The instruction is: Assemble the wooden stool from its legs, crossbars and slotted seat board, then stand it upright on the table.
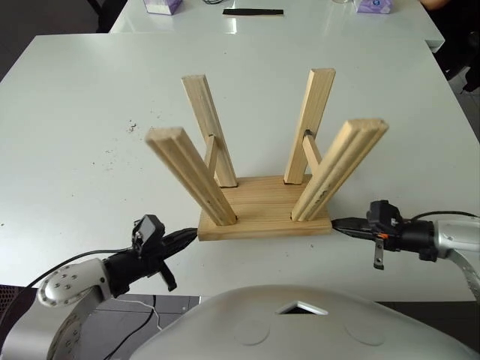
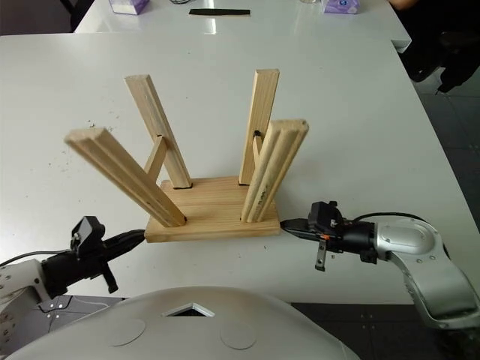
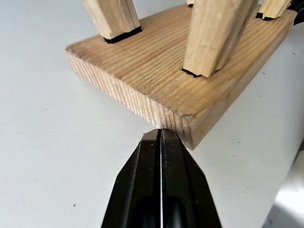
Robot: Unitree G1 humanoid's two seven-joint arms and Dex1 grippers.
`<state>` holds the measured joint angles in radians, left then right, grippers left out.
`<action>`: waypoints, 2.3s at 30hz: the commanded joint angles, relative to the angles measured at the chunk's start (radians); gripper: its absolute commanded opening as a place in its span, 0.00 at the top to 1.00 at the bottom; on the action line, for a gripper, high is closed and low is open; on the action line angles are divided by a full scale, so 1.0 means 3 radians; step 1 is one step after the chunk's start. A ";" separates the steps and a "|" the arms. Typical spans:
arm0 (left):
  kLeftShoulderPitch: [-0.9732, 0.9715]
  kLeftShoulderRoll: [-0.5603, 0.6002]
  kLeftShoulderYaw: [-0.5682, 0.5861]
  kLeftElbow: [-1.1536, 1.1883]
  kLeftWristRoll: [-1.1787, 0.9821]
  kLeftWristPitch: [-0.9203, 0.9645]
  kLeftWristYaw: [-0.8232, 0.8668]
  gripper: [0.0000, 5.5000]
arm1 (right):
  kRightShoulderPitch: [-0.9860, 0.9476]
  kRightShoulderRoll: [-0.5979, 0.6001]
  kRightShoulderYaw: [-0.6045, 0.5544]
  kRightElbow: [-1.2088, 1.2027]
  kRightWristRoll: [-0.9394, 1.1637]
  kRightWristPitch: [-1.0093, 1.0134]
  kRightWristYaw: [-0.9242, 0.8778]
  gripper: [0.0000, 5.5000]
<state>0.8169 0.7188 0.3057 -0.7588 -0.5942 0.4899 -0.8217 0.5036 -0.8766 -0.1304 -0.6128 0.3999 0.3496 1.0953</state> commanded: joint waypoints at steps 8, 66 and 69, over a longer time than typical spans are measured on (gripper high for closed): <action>-0.0113 0.0186 0.0290 -0.0420 -0.0562 0.0159 -0.0211 1.00 | 0.0009 -0.0032 -0.0443 -0.0534 0.0628 0.0237 0.0041 1.00; -0.1876 0.0294 -0.0795 0.1915 0.0979 -0.1299 -0.0800 0.50 | -0.1433 -0.0047 0.0532 0.1410 -0.0359 -0.0731 0.0501 0.48; -0.1913 0.0260 -0.0864 0.1980 0.1023 -0.1436 -0.0815 0.42 | -0.1464 -0.0010 0.0605 0.1332 -0.0347 -0.0663 0.0526 0.40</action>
<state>0.2569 0.8060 0.0683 -0.1833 -0.3107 0.0913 -1.0572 0.0882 -0.8798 0.0356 -0.1855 0.2834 0.1302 1.2453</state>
